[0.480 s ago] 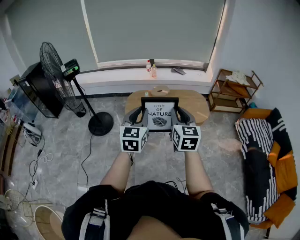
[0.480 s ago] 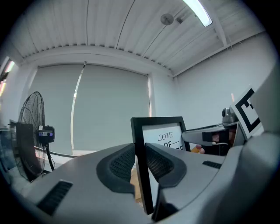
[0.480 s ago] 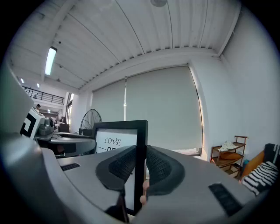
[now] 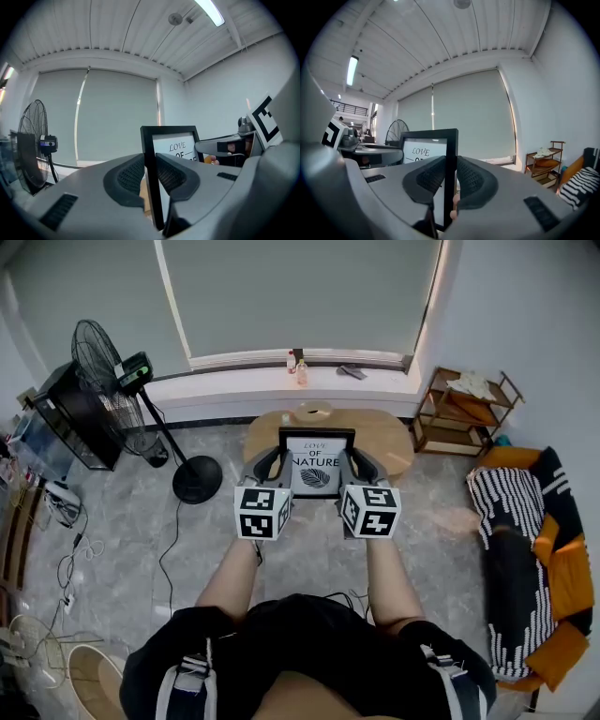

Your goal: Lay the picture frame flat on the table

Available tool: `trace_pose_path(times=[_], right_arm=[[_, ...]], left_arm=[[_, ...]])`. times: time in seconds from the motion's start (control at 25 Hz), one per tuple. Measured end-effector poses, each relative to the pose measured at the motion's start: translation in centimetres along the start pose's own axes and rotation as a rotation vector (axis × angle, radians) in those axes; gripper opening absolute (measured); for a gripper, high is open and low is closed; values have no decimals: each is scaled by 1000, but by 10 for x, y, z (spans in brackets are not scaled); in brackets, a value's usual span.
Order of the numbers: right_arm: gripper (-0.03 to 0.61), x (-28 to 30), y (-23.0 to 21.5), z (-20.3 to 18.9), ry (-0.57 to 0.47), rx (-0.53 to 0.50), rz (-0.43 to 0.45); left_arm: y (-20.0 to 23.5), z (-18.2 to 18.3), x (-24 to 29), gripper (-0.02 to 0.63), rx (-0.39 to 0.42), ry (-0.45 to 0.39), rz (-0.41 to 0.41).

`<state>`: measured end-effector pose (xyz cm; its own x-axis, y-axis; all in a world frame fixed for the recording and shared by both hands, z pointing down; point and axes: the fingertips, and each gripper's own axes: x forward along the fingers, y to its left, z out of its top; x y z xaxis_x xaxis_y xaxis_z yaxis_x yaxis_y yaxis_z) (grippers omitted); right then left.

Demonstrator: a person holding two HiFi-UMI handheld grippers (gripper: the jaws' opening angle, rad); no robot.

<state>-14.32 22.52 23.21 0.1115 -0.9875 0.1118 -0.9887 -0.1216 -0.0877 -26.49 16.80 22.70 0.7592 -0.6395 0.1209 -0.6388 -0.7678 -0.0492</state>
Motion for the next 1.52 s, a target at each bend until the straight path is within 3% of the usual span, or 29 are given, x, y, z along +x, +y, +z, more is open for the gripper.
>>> trace_pose_path(times=[0.52, 0.8, 1.16, 1.52], right_arm=[[89, -39, -38, -29, 7, 7, 11], [91, -18, -57, -31, -1, 5, 6], [91, 65, -93, -26, -1, -2, -19], [91, 211, -134, -11, 37, 0, -54]], left_arm=[[-57, -25, -5, 89, -7, 3, 1], [-56, -28, 25, 89, -6, -12, -8], [-24, -27, 114, 89, -9, -17, -36], [49, -20, 254, 89, -32, 6, -77]])
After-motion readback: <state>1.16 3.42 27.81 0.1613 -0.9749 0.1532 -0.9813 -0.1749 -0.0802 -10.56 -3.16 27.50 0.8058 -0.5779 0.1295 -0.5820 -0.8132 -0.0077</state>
